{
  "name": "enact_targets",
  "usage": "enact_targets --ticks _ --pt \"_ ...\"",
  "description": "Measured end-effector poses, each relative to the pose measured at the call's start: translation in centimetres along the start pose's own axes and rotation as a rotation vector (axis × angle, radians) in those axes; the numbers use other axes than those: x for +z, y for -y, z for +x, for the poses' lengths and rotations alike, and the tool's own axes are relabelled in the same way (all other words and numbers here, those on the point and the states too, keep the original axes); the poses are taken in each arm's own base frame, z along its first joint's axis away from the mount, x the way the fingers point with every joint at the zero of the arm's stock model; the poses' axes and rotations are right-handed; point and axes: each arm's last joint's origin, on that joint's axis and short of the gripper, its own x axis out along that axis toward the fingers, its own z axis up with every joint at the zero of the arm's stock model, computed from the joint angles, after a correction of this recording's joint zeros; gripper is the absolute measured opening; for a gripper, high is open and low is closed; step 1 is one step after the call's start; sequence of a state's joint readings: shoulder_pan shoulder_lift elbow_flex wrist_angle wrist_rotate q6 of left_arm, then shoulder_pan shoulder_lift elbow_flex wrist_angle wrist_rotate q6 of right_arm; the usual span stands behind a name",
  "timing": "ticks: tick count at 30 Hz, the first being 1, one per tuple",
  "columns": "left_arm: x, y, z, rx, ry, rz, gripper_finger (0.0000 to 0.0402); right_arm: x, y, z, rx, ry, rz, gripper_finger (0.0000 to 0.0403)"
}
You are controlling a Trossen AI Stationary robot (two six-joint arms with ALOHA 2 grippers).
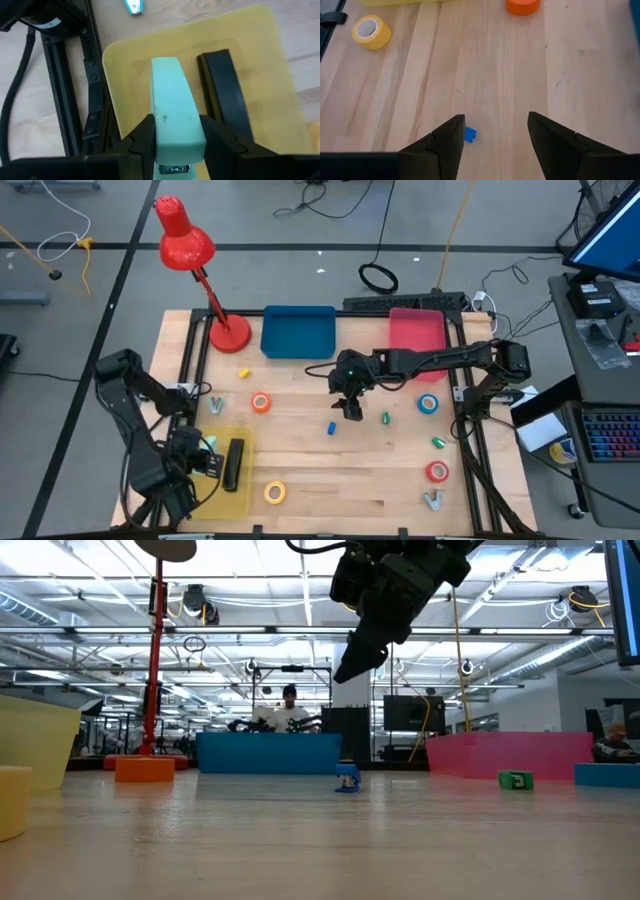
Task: Pick and place Stapler, Stapler remover, tape
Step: Put the light blue stapler into the yellow bin
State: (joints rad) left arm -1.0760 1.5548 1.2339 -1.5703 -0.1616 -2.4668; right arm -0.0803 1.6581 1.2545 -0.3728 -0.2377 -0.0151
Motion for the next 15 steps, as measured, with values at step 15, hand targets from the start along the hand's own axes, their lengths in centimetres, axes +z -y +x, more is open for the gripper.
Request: enact_targets --ticks 15 --pt "-2.6 2.4 3.3 0.078 0.171 0.017 0.0125 -0.1 0.0 0.0 0.0 -0.008 0.036 0.0207"
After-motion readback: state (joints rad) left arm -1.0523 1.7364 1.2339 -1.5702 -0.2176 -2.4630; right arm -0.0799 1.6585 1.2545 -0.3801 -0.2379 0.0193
